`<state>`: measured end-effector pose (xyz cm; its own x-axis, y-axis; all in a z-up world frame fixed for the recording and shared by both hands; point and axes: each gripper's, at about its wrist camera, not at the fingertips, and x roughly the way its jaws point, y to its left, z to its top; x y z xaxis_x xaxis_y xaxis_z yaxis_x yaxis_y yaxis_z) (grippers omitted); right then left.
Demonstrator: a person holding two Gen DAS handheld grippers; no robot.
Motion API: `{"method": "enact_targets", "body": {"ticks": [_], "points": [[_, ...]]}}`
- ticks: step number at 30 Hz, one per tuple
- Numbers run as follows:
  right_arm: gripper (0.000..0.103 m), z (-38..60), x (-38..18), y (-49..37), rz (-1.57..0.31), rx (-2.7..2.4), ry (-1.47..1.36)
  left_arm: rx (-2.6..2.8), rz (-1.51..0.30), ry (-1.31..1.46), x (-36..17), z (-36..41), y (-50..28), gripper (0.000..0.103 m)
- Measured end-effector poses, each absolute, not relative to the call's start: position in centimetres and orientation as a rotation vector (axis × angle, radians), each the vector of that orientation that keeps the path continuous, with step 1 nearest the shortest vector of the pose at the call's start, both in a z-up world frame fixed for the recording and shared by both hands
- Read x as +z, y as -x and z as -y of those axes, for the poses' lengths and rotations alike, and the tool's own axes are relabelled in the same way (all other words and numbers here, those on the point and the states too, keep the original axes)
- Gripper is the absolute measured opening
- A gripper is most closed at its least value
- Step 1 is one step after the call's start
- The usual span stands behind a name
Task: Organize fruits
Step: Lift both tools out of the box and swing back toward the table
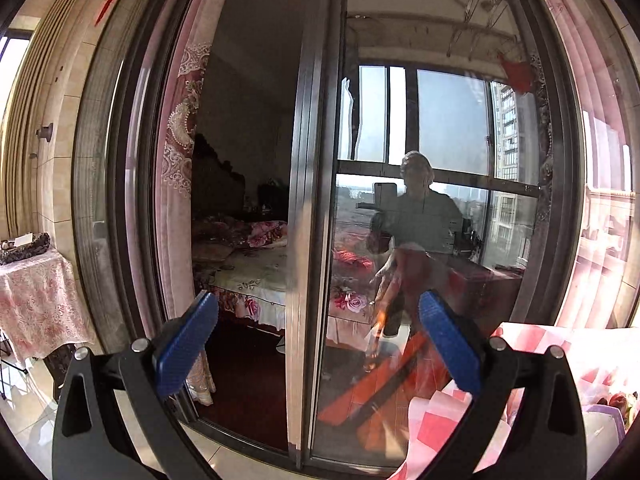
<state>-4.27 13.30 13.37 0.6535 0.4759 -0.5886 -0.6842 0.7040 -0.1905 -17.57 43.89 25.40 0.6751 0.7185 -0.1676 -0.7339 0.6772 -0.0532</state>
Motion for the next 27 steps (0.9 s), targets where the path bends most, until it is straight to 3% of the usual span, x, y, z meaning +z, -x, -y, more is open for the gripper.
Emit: {"method": "enact_targets", "body": {"ticks": [27], "points": [[0.086,-12.8,13.1,3.3,-0.585,0.68,0.374,0.934,-0.198,0.132,24.3,-46.2,18.6,0.101]]}}
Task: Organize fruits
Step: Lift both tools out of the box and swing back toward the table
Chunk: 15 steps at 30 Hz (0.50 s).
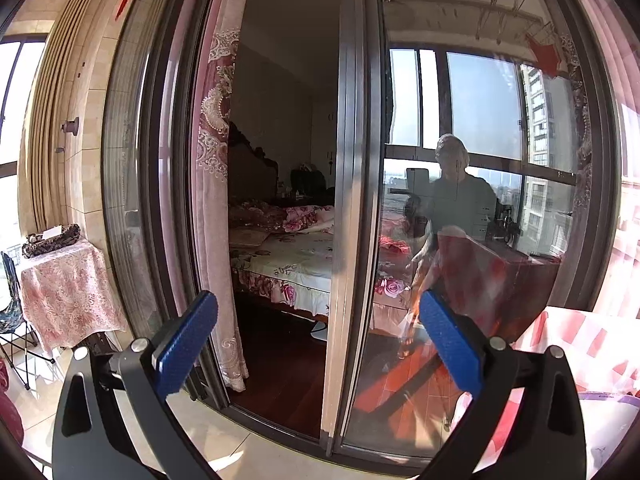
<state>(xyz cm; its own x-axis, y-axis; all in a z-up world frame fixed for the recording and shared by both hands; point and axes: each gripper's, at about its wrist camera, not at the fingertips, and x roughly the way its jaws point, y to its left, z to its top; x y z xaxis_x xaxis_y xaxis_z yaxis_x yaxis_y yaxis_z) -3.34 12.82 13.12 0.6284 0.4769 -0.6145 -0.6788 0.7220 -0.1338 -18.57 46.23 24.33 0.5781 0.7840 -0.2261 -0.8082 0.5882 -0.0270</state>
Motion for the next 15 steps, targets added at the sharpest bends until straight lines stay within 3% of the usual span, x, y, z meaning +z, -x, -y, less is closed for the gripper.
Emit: {"method": "enact_targets", "body": {"ticks": [15], "points": [[0.086,-11.8,13.1,3.3,-0.595,0.717,0.325,0.934,-0.221,0.106,24.5,-45.1,17.9,0.101]]}}
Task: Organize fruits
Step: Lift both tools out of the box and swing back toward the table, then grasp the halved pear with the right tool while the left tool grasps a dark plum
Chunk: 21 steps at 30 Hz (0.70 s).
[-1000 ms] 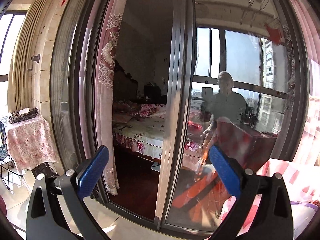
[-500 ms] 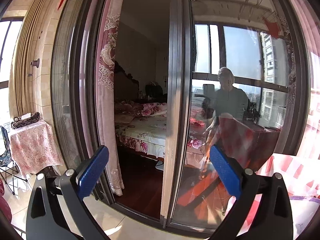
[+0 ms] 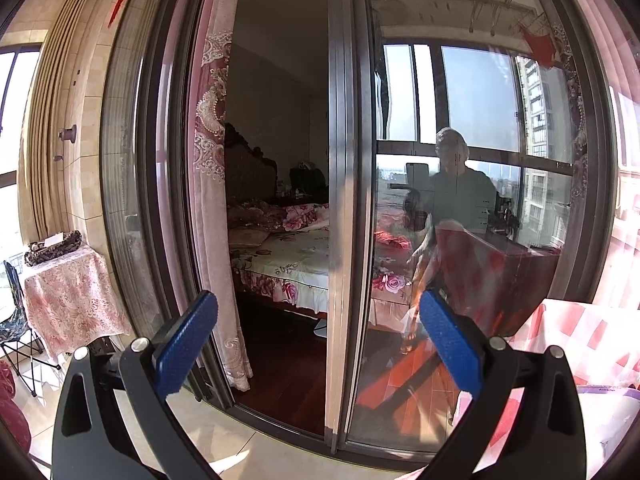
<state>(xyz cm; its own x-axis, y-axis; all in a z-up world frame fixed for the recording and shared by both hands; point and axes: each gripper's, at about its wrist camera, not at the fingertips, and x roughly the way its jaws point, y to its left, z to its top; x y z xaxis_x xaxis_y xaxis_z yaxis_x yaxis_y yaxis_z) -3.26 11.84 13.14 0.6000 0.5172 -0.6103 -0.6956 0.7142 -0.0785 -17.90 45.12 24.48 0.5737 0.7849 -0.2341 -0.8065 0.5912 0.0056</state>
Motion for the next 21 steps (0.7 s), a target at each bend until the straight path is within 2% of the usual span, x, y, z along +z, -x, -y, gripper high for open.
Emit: {"method": "enact_targets", "body": {"ticks": [4,8,9,11,14,16,21], "points": [[0.086,-8.3,14.9,4.0,-0.488,0.757,0.197,0.879,-0.232,0.086,25.5,-41.4,16.7,0.101],[0.087,-0.2,17.1,5.2,-0.241,0.721,0.022,0.721,-0.227,0.005,26.8,-32.3,14.6,0.101],[0.098,2.3,17.2,5.4,-0.181,0.693,-0.006,0.65,-0.225,-0.017,27.0,-29.2,14.0,0.101],[0.099,6.8,16.6,5.2,-0.118,0.617,-0.046,0.531,-0.215,-0.051,27.0,-23.0,13.1,0.101],[0.099,11.8,14.7,2.8,-0.234,0.481,-0.046,0.328,-0.224,-0.076,26.0,-14.2,11.3,0.101],[0.099,15.1,13.0,0.5,-0.339,0.385,-0.065,0.195,-0.292,-0.045,24.5,-9.4,9.3,0.101],[0.099,21.8,8.4,-4.8,-0.563,0.178,-0.112,-0.084,-0.526,0.034,16.8,0.4,3.3,0.101]]}}
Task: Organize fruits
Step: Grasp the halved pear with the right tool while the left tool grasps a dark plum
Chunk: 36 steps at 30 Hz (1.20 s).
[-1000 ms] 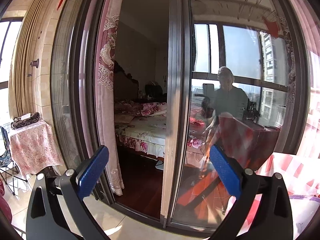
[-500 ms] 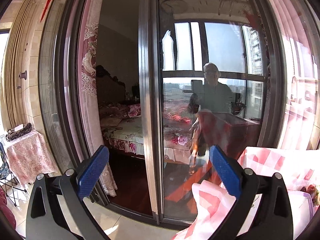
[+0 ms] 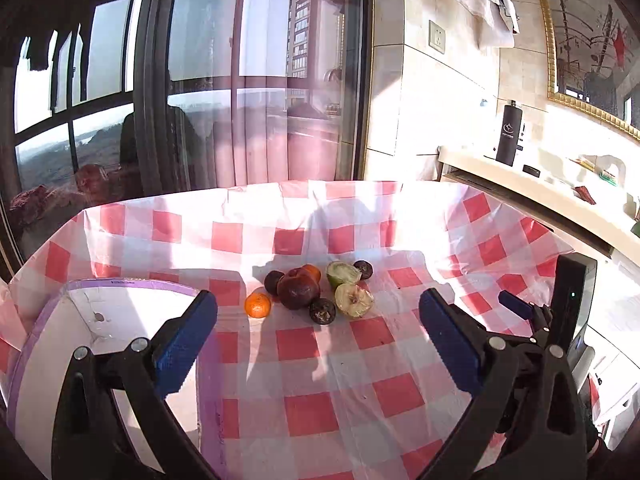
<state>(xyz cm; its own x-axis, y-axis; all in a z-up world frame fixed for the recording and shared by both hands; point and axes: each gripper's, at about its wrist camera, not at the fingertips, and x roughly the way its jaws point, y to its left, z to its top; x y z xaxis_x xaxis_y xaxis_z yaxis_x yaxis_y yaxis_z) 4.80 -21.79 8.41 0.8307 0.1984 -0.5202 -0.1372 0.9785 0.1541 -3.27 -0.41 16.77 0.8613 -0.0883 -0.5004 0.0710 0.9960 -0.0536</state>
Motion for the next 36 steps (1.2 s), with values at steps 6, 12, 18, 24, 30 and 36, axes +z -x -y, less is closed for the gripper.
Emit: {"method": "enact_targets", "body": {"ticks": [6,12,18,24,30,36], "points": [[0.099,22.2,2.8,-10.8,-0.819,0.266,-0.025,-0.044,-0.83,0.064,3.3,3.3,-2.8,0.101],[0.099,14.9,-0.2,-16.8,-0.951,0.421,0.205,0.035,-0.886,0.062,0.9,0.2,-5.5,0.101],[0.096,10.3,-0.2,-20.8,-0.94,0.507,0.28,0.056,-0.922,0.132,0.6,-1.8,-8.8,0.101],[0.059,12.5,-0.3,-20.3,-0.899,0.47,0.176,0.057,-0.902,0.177,0.8,-1.6,-11.8,0.101],[0.058,19.1,-0.9,-19.4,-0.876,0.343,-0.095,0.038,-0.894,0.143,0.8,0.7,-15.8,0.097],[0.059,22.2,-2.2,-19.2,-0.856,0.36,-0.297,0.09,-0.881,0.064,0.9,1.9,-16.9,0.04]]}}
